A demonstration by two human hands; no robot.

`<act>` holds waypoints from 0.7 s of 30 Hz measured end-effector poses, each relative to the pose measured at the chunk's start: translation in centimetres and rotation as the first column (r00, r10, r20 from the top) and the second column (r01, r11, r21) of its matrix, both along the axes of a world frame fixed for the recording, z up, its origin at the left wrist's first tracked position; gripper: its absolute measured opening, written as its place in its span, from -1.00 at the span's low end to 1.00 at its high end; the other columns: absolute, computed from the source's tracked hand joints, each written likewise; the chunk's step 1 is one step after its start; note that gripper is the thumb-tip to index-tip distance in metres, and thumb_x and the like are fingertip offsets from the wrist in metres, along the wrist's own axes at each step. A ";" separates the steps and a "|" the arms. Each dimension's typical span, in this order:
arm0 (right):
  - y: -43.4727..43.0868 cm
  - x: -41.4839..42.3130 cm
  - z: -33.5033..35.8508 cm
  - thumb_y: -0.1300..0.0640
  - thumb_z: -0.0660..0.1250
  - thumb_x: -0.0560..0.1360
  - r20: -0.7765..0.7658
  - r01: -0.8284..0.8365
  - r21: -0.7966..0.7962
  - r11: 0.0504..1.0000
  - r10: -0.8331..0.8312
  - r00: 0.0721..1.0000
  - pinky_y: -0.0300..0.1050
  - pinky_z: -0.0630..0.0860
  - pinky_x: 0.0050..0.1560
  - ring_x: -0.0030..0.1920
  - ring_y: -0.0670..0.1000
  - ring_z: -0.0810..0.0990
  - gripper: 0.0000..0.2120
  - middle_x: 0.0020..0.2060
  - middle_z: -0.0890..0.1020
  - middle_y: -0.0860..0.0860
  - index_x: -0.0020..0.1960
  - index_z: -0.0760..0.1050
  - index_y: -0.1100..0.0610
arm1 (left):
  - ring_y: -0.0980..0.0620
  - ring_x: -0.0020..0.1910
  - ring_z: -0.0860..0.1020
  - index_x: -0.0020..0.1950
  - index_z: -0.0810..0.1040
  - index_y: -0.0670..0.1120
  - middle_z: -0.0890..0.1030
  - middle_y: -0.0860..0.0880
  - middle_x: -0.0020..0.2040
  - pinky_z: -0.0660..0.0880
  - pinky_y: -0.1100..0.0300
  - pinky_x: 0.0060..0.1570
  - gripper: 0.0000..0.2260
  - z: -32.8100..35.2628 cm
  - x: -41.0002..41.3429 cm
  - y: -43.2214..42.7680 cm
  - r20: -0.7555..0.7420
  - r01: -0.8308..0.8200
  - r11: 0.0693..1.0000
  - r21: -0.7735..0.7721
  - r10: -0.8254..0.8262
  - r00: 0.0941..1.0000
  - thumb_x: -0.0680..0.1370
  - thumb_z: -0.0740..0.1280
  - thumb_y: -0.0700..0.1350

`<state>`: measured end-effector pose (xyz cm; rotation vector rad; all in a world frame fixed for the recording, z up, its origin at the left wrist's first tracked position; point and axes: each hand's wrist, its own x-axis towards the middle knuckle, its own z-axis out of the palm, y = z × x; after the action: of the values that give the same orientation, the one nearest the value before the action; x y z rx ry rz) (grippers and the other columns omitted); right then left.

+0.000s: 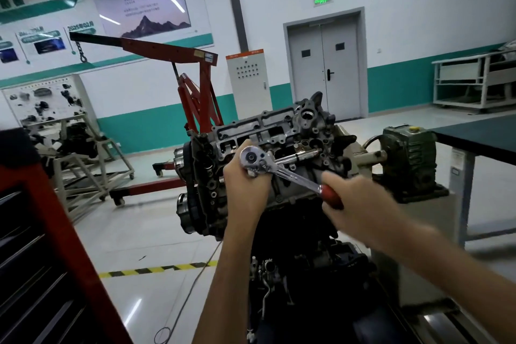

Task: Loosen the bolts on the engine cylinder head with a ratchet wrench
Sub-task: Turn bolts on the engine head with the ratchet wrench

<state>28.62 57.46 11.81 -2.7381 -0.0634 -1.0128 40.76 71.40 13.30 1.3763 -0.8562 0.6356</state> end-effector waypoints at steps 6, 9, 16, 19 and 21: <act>8.9 1.1 -7.0 0.25 0.30 0.43 0.106 -0.205 0.686 0.698 0.183 0.977 -0.37 0.25 -0.55 -0.59 -0.11 0.35 -0.73 -0.53 0.37 -0.05 -0.31 0.27 0.03 | 0.25 -0.42 0.26 -0.36 0.31 -0.03 0.31 0.16 -0.42 0.29 0.42 -0.32 -0.65 0.1 -0.9 -2.3 -0.029 0.143 0.985 -0.095 -0.147 0.989 0.50 0.30 -0.37; 7.0 1.3 -6.0 0.19 0.29 0.42 0.045 -0.190 0.539 0.821 0.197 0.979 -0.30 0.29 -0.51 -0.57 -0.09 0.34 -0.82 -0.49 0.38 -0.04 -0.23 0.28 0.04 | 0.23 -0.43 0.40 -0.40 0.52 0.13 0.46 0.18 -0.47 0.37 0.24 -0.25 -0.72 0.3 -0.7 -1.2 -0.191 0.142 0.975 -0.168 -0.174 0.966 0.45 0.33 -0.18; -2.7 1.0 5.7 0.12 0.25 0.48 -0.164 -0.148 -0.352 0.924 0.095 0.982 -0.35 0.41 -0.44 -0.45 -0.20 0.46 -0.91 -0.45 0.36 -0.19 -0.02 0.39 0.06 | 0.17 -0.39 0.30 -0.40 0.35 -0.25 0.34 -0.10 -0.45 0.25 0.31 -0.39 -0.76 1.1 0.7 2.1 0.077 -0.033 0.985 0.172 0.020 0.997 0.39 0.35 -0.38; -3.4 1.3 7.9 0.08 0.26 0.46 -0.066 -0.063 -0.460 0.886 0.037 0.997 -0.29 0.33 -0.33 -0.42 -0.14 0.42 -0.89 -0.44 0.33 -0.18 -0.03 0.38 0.05 | 0.17 -0.35 0.36 -0.37 0.44 -0.23 0.42 0.00 -0.40 0.31 0.39 -0.33 -0.78 1.0 0.7 2.1 0.075 -0.046 0.986 0.158 0.034 0.997 0.39 0.39 -0.45; -2.3 1.1 5.7 0.11 0.22 0.48 -0.119 -0.076 -0.339 0.938 0.037 0.992 -0.33 0.40 -0.34 -0.39 -0.15 0.47 -0.90 -0.42 0.38 -0.16 -0.02 0.38 0.08 | 0.21 -0.40 0.31 -0.40 0.36 -0.13 0.36 0.10 -0.44 0.28 0.35 -0.36 -0.67 0.3 1.0 1.9 0.034 -0.050 0.996 0.080 0.047 0.998 0.43 0.36 -0.45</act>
<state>29.69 55.11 17.53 -3.0794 -0.3290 -0.9046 41.78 73.32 13.58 1.4669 -0.8849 0.6681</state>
